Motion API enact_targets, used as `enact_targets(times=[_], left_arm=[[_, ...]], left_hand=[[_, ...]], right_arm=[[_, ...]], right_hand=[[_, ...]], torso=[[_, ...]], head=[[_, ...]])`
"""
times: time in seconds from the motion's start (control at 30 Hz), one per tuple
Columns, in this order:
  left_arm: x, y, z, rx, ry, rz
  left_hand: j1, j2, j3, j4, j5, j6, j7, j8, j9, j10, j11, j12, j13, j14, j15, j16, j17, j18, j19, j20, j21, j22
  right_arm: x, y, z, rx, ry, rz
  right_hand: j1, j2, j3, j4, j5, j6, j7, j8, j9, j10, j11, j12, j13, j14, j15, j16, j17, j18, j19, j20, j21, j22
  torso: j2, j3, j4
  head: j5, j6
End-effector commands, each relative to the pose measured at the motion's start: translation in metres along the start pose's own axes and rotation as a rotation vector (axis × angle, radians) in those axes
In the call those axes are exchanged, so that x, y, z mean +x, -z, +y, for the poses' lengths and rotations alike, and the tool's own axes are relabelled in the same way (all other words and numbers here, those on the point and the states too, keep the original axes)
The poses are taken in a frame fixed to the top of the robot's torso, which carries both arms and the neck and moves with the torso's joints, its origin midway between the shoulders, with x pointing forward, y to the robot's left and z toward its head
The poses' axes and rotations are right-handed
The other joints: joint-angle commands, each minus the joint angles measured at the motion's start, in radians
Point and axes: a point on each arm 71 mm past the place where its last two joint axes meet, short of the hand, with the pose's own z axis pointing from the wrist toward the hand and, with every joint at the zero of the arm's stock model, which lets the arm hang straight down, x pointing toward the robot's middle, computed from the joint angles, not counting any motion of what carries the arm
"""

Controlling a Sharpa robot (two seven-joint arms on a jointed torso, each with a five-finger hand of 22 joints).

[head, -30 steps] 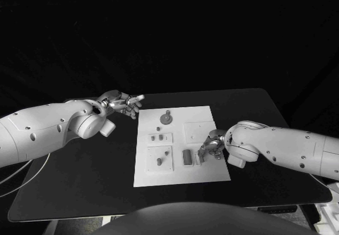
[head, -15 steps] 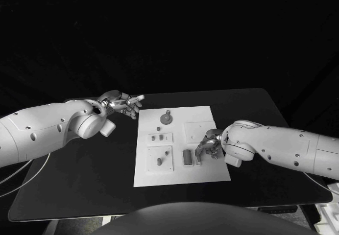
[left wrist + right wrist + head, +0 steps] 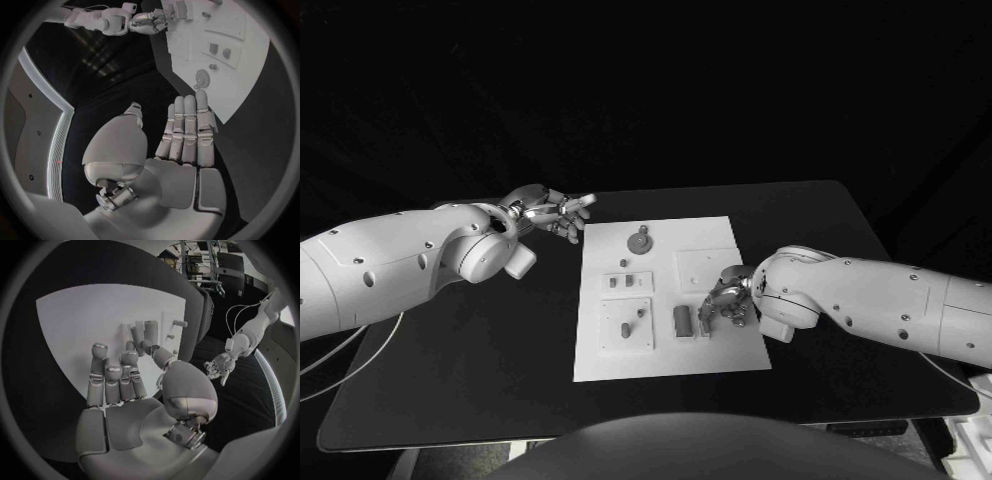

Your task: Assemble the parts on the task board

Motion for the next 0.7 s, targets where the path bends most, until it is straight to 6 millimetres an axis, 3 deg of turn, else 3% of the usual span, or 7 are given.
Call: enact_targets(times=[0.03,0.7], left_arm=[[0.0022,-0.0005,-0.0023,0.011,-0.002,0.016],[0.0011,0.0002,-0.0015,0.007,-0.004,0.014]], left_hand=[[-0.008,-0.004,0.006,0.001,0.002,-0.008,-0.002,0.004,-0.002,-0.001,-0.004,-0.006,-0.001,-0.007,-0.002,0.006,-0.001,0.011,0.006,0.0,-0.003,0.002],[-0.008,-0.004,0.007,0.001,0.002,-0.009,-0.002,0.004,-0.002,-0.001,-0.004,-0.006,-0.001,-0.007,-0.002,0.006,-0.001,0.011,0.006,0.0,-0.003,0.002]], right_arm=[[0.0021,-0.0003,0.0,0.003,0.014,0.023],[0.0011,-0.0041,-0.0023,0.021,0.022,0.012]], right_hand=[[-0.013,0.0,0.001,0.004,-0.006,-0.002,0.004,-0.005,0.001,0.002,0.001,-0.006,0.0,0.0,-0.006,-0.003,-0.001,0.015,0.003,0.0,0.0,0.006],[-0.02,0.0,0.001,0.007,-0.007,-0.004,0.005,-0.007,0.0,0.0,0.002,-0.007,0.0,-0.001,-0.007,-0.003,0.0,0.015,0.002,0.001,-0.001,0.006]], torso=[[0.0,-0.0001,0.0005],[0.0,-0.0004,0.0003]], head=[[0.001,0.0],[0.004,0.0]])
